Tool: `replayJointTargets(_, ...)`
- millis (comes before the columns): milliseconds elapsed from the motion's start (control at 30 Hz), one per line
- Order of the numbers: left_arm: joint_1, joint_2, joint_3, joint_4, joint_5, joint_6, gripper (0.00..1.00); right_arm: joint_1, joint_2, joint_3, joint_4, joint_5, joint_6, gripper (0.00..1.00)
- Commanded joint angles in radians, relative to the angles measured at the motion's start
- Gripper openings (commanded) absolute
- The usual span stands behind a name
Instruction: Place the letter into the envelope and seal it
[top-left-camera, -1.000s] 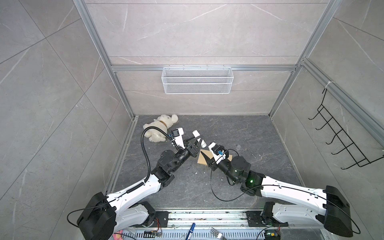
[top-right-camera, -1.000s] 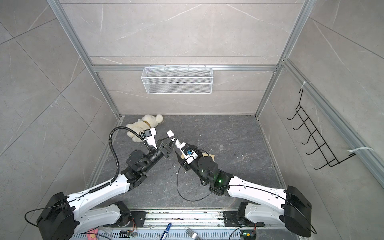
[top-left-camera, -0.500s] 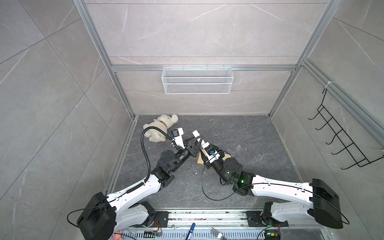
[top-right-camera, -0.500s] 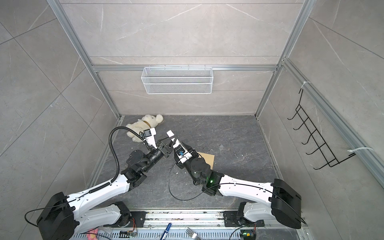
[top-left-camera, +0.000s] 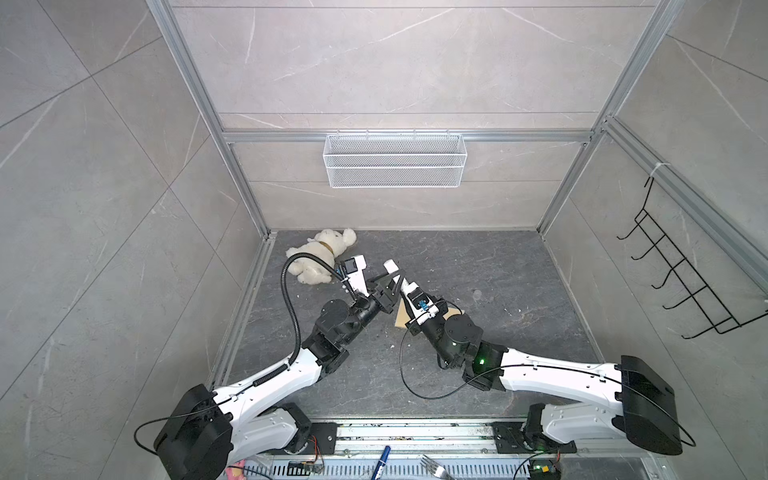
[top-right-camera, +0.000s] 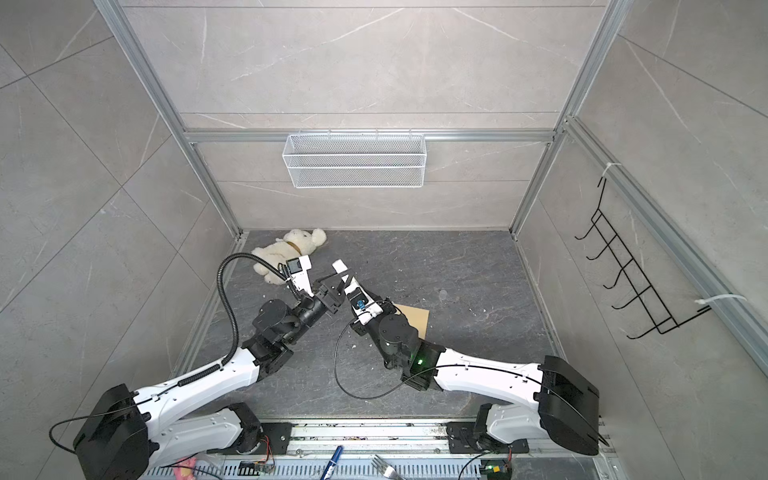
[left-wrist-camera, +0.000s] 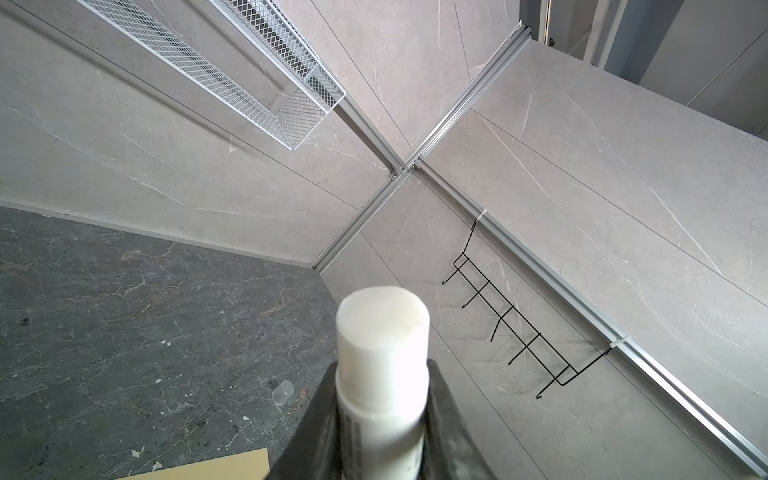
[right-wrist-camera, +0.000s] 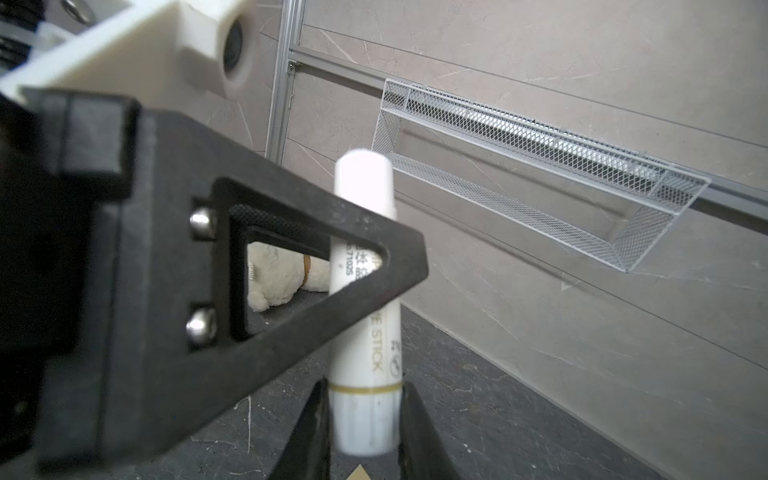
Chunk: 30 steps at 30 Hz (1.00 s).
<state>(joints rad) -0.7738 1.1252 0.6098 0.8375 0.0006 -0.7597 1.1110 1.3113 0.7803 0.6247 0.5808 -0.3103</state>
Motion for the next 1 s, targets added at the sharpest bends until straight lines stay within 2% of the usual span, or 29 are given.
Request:
replayJointTargets(0,-0.003,-0.021,0.028,0.06,0.002,-0.003,0.0,0.004,0.005,0.028,0.003,0.024,0.023,0.14)
replayJointTargets(133,-0.002,-0.019,0.025,0.066,0.013,0.008,0.0,0.002,-0.031,0.016,-0.006,-0.004,0.079,0.0)
replayJointTargets(200,-0.003,-0.018,0.024,0.077,0.027,0.019,0.0,-0.017,-0.065,0.005,-0.033,-0.081,0.128,0.0)
replayJointTargets(267,-0.003,-0.019,0.02,0.093,0.05,0.031,0.0,-0.081,-0.108,0.01,-0.117,-0.227,0.237,0.0)
replayJointTargets(367,-0.004,-0.021,0.017,0.128,0.092,0.05,0.0,-0.246,-0.157,0.014,-0.19,-0.558,0.453,0.0)
replayJointTargets(500,-0.003,-0.016,0.013,0.19,0.15,0.065,0.0,-0.418,-0.152,0.021,-0.156,-0.927,0.66,0.0)
replayJointTargets(633,-0.004,-0.007,0.017,0.219,0.196,0.069,0.0,-0.523,-0.091,0.021,-0.011,-1.174,0.847,0.0)
replayJointTargets(833,-0.004,-0.004,0.012,0.241,0.22,0.072,0.0,-0.613,0.008,-0.005,0.273,-1.34,1.094,0.0)
replayJointTargets(967,-0.005,-0.004,0.011,0.242,0.221,0.076,0.0,-0.628,0.048,-0.003,0.346,-1.368,1.155,0.0)
